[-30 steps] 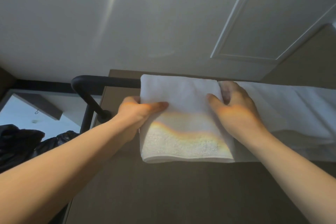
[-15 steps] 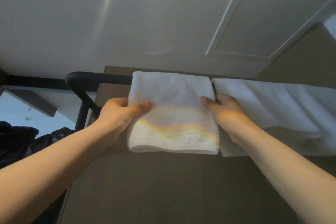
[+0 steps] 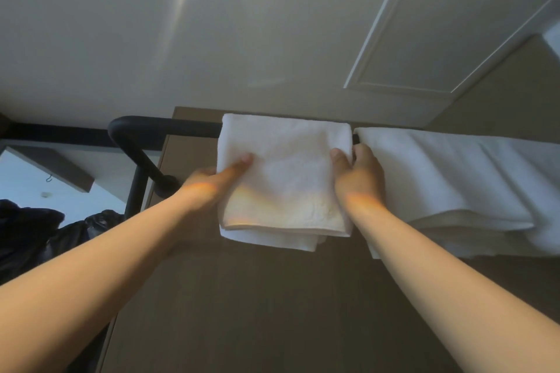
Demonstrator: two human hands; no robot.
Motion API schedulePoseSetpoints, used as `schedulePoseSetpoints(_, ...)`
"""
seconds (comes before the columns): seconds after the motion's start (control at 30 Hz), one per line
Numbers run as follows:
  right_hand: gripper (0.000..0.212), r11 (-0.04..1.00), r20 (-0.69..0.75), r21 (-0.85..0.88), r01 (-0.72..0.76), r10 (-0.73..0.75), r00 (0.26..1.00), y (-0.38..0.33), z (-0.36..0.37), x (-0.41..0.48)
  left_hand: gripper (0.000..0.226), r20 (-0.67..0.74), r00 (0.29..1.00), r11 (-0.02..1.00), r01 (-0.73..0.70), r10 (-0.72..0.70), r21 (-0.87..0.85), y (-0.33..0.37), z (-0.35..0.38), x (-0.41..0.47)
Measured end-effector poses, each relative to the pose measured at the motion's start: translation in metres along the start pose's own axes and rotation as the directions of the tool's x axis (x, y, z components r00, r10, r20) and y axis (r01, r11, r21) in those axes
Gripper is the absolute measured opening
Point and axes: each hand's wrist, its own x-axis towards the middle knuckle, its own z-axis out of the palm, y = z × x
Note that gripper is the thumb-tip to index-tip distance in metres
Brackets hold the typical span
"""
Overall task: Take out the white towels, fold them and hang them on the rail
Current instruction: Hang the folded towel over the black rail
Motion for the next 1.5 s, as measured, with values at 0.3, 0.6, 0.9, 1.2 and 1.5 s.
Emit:
schedulePoseSetpoints(0.3, 0.033, 0.989, 0.131, 0.140, -0.041, 0.023, 0.991, 0.019, -0.001, -0.040, 0.071, 0.184, 0.981, 0.987, -0.034, 0.063, -0.157, -0.036, -0.004, 0.002)
schedulePoseSetpoints(0.6, 0.020, 0.916, 0.377, 0.360, -0.176, 0.030, 0.926, 0.044, -0.012, -0.071, 0.045, 0.293, 0.956, 0.974, 0.035, 0.033, -0.224, -0.029, -0.009, -0.014)
schedulePoseSetpoints(0.9, 0.025, 0.963, 0.333, 0.254, -0.095, 0.005, 0.943, 0.053, -0.010, -0.065, 0.042, 0.248, 0.963, 0.980, -0.057, 0.105, -0.192, -0.039, -0.016, -0.022)
schedulePoseSetpoints(1.2, 0.014, 0.825, 0.376, 0.492, -0.277, 0.086, 0.923, 0.055, 0.005, -0.069, 0.070, -0.020, 0.967, 0.967, -0.254, 0.255, 0.022, -0.054, -0.008, -0.028)
schedulePoseSetpoints(1.5, 0.027, 0.802, 0.447, 0.506, -0.317, 0.070, 0.892, 0.054, -0.002, -0.063, 0.051, -0.107, 0.929, 0.934, -0.346, 0.354, 0.088, -0.062, -0.003, -0.027)
